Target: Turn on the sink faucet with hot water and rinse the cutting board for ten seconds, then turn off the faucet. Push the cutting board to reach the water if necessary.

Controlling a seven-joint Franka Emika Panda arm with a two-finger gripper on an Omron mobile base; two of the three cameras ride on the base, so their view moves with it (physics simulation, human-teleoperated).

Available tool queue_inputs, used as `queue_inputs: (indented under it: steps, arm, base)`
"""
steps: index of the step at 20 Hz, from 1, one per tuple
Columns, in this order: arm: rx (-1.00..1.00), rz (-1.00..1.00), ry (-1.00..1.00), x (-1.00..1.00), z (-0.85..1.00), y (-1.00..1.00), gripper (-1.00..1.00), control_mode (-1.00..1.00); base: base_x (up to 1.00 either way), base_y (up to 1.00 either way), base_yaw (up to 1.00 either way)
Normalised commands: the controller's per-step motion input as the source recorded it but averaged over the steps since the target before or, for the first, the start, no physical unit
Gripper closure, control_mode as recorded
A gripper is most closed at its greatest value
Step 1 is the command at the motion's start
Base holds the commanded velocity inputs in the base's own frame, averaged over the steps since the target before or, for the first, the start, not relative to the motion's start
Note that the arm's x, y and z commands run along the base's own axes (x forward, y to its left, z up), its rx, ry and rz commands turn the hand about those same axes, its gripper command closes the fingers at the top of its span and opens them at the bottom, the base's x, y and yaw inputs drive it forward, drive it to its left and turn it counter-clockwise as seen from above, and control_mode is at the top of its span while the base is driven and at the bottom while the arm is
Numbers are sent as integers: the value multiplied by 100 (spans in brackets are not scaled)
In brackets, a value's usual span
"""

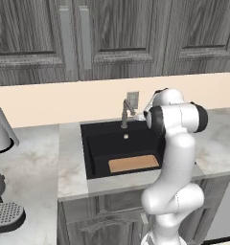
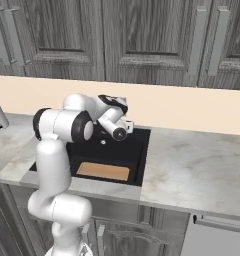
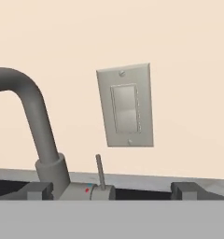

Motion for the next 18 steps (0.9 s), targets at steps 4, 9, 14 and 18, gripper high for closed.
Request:
queue_inputs:
  steps: [4,9,14,18]
  arm:
    - [0,0,0,11,0,0,-100,-100]
    - [0,0,0,0,0,0,-100,-100]
    - [0,0,0,0,0,0,-100,-100]
    - [0,0,0,0,0,0,-100,-100]
  base:
    - [0,0,0]
    - [0,0,0]
    - [0,0,0]
    - [0,0,0]
